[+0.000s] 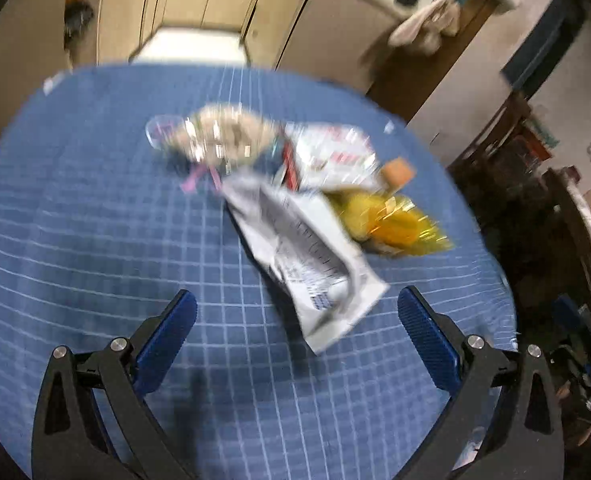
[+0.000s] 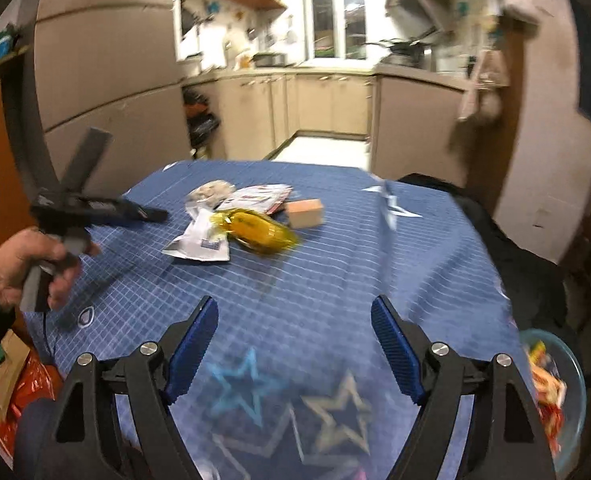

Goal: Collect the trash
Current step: 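Move both open tools back to the trash on the table, then grasp the white wrapper with the left tool while the right tool grasps the yellow bag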

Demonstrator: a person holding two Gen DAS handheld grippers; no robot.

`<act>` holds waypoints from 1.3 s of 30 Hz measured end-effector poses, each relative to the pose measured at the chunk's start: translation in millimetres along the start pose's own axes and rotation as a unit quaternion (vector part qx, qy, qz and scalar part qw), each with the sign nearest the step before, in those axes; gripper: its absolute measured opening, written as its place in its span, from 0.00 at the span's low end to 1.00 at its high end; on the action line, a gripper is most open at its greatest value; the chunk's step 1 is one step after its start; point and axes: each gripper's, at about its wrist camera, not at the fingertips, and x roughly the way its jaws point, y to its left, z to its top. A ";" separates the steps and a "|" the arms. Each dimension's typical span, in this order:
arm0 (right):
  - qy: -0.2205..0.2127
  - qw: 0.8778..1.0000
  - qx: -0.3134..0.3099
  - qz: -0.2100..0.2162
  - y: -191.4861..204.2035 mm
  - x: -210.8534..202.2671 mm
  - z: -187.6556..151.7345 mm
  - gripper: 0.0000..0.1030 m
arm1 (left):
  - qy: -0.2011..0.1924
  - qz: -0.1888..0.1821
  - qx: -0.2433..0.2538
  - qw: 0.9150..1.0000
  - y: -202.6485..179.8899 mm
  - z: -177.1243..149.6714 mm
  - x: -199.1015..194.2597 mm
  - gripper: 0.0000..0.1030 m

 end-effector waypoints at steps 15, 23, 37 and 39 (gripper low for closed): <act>0.037 0.996 -0.057 0.053 7.3 101.1 38.4 0.68 | -0.045 0.071 0.044 0.996 -31.4 6.3 29.4 0.53; 0.089 0.982 -0.152 0.065 43.3 170.0 65.3 0.66 | -0.062 0.055 0.037 0.996 16.9 -7.0 -12.4 0.46; 0.123 0.981 -0.147 0.027 59.0 212.2 71.6 0.45 | -0.069 0.046 0.049 0.995 7.1 0.9 3.3 0.41; 0.108 0.985 -0.129 0.025 57.8 199.3 65.8 0.42 | -0.078 0.049 0.054 0.994 2.5 -1.6 1.1 0.37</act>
